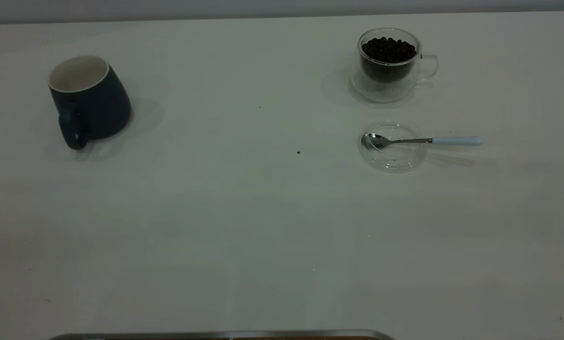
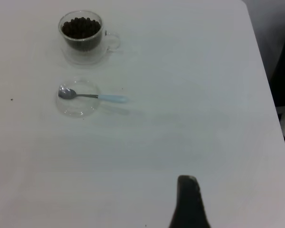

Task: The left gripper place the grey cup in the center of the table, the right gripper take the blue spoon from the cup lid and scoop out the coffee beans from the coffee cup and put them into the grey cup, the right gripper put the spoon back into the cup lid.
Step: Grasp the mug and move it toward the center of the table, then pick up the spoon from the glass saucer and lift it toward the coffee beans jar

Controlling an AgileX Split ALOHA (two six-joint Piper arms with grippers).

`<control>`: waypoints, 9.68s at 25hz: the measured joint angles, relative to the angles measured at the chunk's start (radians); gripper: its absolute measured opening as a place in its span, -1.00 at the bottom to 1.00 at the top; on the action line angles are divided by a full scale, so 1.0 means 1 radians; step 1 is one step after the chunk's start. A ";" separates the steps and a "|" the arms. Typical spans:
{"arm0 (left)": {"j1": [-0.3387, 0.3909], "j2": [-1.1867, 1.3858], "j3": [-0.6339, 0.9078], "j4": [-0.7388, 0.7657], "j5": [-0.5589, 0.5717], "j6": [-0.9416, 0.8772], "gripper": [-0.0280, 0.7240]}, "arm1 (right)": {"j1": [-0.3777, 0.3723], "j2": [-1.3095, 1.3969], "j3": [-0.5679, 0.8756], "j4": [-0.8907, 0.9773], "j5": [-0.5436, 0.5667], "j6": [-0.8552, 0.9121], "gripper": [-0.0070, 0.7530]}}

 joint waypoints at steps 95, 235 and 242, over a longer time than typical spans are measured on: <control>-0.290 2.383 -1.010 0.210 -0.812 1.094 0.58 | 0.000 0.000 0.000 0.000 0.000 0.003 0.57; -0.112 0.002 0.004 0.010 -0.001 -0.002 0.58 | 0.000 0.010 0.000 0.001 -0.001 0.015 0.57; -0.112 0.002 0.004 0.010 -0.001 -0.008 0.58 | 0.000 0.337 -0.086 0.055 -0.111 0.060 0.57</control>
